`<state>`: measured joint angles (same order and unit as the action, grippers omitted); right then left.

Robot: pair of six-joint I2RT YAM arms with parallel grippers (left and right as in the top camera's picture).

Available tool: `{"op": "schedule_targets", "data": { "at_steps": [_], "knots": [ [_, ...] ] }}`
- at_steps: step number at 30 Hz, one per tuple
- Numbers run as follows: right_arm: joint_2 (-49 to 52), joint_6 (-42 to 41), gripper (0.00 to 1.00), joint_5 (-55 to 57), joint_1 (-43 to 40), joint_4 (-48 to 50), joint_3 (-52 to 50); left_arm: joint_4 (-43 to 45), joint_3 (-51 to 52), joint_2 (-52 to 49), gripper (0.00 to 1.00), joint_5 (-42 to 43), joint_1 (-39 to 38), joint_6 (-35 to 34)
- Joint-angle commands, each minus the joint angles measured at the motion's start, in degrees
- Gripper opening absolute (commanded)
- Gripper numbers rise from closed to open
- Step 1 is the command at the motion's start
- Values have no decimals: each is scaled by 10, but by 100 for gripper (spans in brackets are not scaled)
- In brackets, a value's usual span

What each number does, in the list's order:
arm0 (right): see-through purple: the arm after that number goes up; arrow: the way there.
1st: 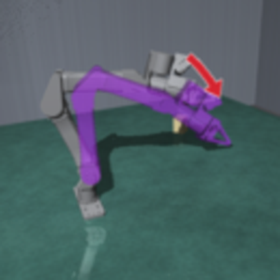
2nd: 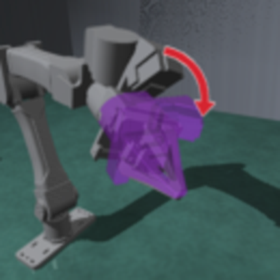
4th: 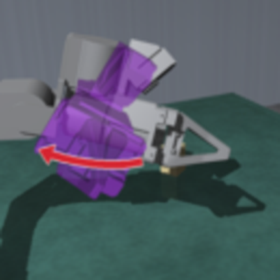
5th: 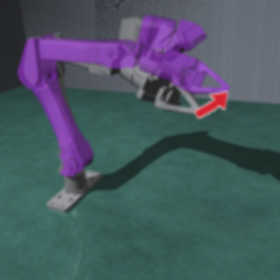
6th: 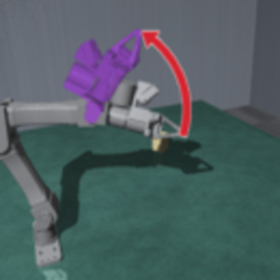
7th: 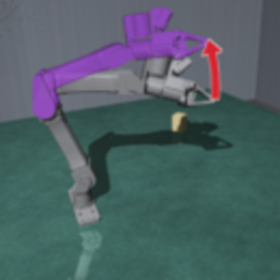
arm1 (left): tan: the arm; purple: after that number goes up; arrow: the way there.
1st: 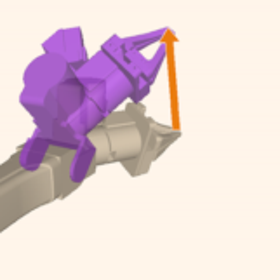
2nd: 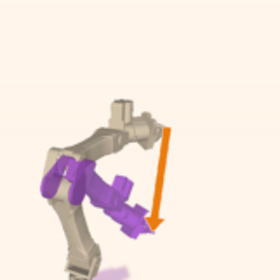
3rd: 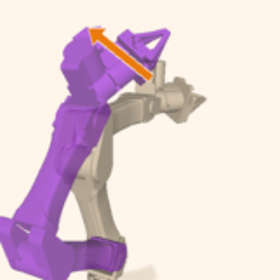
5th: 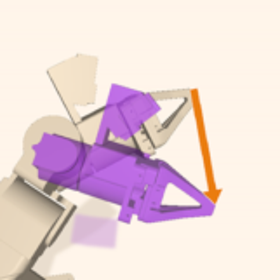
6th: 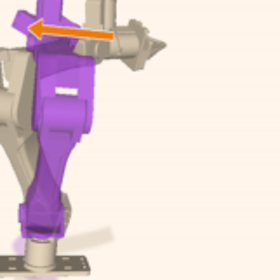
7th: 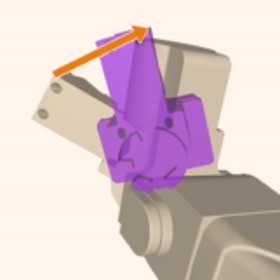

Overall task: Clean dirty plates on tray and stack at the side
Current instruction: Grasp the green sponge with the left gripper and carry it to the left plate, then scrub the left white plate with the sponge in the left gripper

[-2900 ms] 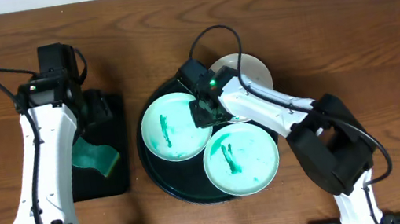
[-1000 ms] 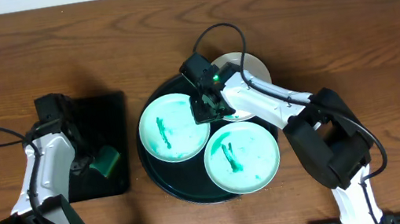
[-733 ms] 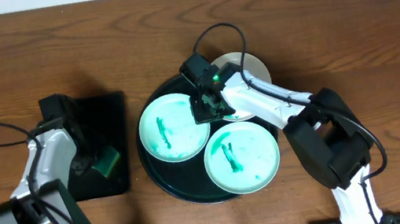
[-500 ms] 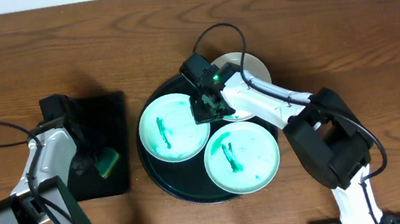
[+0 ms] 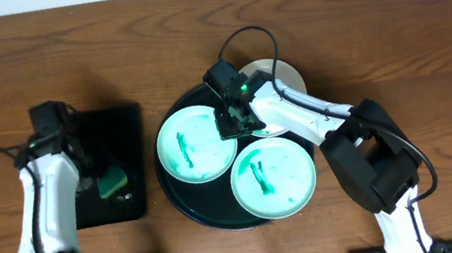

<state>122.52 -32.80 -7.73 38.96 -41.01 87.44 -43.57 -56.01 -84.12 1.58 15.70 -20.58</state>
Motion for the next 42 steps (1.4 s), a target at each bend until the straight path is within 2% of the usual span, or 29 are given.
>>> {"op": "schedule_targets", "data": {
  "at_steps": [1, 4, 8, 10, 12, 17, 20, 32, 42],
  "knots": [
    [16, 3, 1, -43, -14, 9, 7, -3, -20, 54, 7, 87, -10, 129],
    [16, 7, 1, -60, -23, 6, 6, -1, -20, 76, 7, 129, -29, 161],
    [16, 7, 1, -61, -26, 5, 6, 10, -20, 80, 7, 127, -75, 160],
    [16, 7, 1, -61, -25, 5, 6, 14, -20, 74, 7, 94, -94, 152],
    [16, 7, 1, -61, -25, 0, 6, 15, -20, 63, 7, 39, -106, 114],
    [16, 12, 1, -61, -25, -1, 6, 40, -20, 56, 7, 105, -125, 102],
    [16, 11, 1, -61, -25, 3, 6, 47, -20, 51, 7, 110, -157, 88],
    [16, 11, 1, -61, -25, -1, 6, 90, -20, -108, 7, 108, -245, -38],
    [16, 11, 1, -60, -25, 1, 6, 94, -19, -165, 7, 118, -289, -37]
  ]
}}
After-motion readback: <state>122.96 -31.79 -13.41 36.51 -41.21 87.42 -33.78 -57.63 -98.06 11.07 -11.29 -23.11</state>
